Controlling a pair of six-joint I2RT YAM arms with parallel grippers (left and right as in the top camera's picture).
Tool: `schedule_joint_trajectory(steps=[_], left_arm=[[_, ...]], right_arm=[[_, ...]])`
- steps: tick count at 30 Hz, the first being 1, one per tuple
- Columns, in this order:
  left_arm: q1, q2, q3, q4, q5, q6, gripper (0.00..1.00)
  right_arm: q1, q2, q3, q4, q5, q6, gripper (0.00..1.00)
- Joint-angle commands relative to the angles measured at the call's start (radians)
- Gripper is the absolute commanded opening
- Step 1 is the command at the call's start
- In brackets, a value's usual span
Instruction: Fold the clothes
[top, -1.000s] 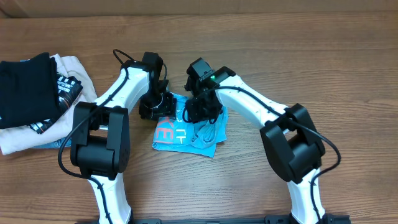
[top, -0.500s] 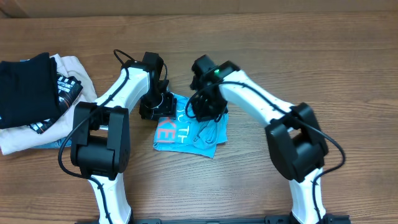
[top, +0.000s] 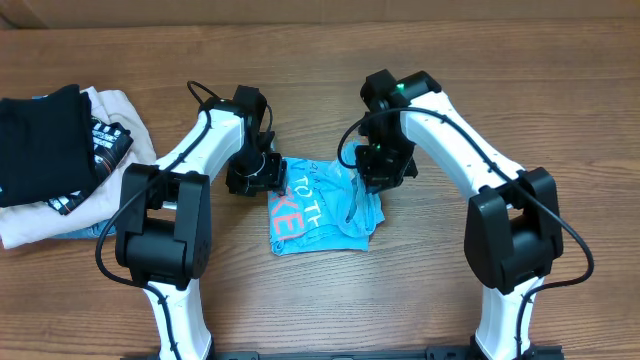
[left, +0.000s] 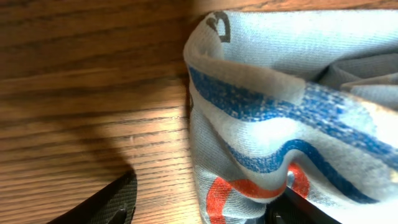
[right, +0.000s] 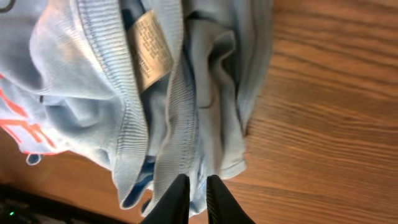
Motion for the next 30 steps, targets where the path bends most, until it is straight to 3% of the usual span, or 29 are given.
schedule_joint_trajectory(steps=[1,3,6,11,19,25,30], left_arm=[[0.015,0.025,-0.04,0.005,-0.106,-0.014,0.67],[0.015,0.025,-0.04,0.002,-0.106,-0.014,0.67],[0.015,0.025,-0.04,0.003,-0.106,-0.014,0.67],[0.015,0.025,-0.04,0.006,-0.106,-0.014,0.67],[0.015,0.025,-0.04,0.006,-0.106,-0.014,0.67],[0.015,0.025,-0.04,0.006,-0.106,-0.014,0.67],[0.015,0.025,-0.04,0.006,-0.106,-0.014,0.67]], right_arm=[[0.007,-0.043,-0.003,0.004,0.018,-0.006,0.14],[0.007,-0.043,-0.003,0.003,0.014,-0.006,0.14],[0.007,-0.043,-0.003,0.0,-0.032,-0.007,0.32],[0.024,-0.043,-0.003,0.013,-0.147,-0.085,0.46],[0.058,-0.037,-0.081,0.105,-0.148,-0.084,0.44],[0.059,-0.034,-0.131,0.153,-0.185,-0.084,0.28],[0.059,-0.034,-0.135,0.158,-0.208,-0.085,0.26]])
